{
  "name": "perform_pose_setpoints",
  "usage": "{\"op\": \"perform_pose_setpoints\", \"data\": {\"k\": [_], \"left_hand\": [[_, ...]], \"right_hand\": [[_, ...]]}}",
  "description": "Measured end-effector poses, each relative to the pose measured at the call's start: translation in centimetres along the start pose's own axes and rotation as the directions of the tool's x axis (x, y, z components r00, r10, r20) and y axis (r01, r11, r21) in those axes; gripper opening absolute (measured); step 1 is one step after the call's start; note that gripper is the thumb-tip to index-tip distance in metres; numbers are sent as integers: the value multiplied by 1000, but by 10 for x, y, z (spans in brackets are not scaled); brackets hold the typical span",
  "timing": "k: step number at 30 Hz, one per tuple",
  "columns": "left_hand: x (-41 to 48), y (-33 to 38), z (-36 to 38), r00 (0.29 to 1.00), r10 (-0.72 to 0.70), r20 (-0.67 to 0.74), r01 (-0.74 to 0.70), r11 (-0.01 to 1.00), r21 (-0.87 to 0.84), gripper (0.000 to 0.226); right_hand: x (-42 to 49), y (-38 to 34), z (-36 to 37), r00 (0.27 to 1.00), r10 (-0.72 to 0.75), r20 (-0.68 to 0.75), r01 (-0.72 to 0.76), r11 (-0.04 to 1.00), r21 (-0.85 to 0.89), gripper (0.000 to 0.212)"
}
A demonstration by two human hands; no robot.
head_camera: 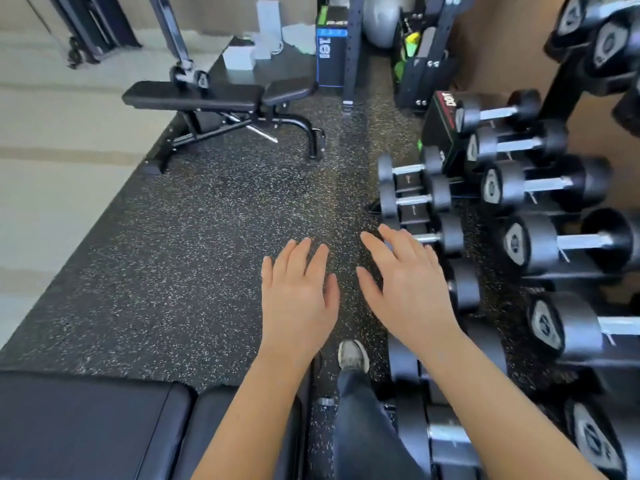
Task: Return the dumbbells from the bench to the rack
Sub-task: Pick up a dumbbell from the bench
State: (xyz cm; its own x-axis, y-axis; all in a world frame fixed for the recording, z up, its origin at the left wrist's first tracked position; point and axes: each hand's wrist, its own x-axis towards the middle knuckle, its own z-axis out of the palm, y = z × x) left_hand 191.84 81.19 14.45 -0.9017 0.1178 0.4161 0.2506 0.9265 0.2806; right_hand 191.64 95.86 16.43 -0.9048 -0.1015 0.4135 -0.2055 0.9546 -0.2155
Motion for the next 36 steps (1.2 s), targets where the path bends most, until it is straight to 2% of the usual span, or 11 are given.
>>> {"op": "perform_pose_setpoints", "data": {"k": [5, 12, 19, 28, 32, 36], "left_hand": [[89, -27, 38, 997, -68, -48, 70, 997, 40, 38], [256, -37, 76, 995, -54, -84, 60, 996, 68, 45], [341, -61, 102, 988, -110, -109, 122, 986, 114, 38], [399, -145, 114, 961, -244, -131, 262, 954, 148, 36], [439, -206, 125, 937, -327, -123, 343, 927, 153, 38], [491, -282, 133, 932, -343, -117, 357, 925, 132, 38]], "right_hand": [[108, 30, 43, 999, -40, 10, 40, 998, 52, 44], [256, 68, 84, 994, -104, -30, 106, 990, 92, 43], [352, 84, 108, 989, -148, -20, 149, 982, 116, 46], [442, 42, 172, 955, -286, 71, 272, 947, 169, 41], [500, 11, 216, 934, -341, 105, 318, 929, 188, 44], [573, -34, 268, 929, -344, 135, 318, 930, 184, 43]]}}
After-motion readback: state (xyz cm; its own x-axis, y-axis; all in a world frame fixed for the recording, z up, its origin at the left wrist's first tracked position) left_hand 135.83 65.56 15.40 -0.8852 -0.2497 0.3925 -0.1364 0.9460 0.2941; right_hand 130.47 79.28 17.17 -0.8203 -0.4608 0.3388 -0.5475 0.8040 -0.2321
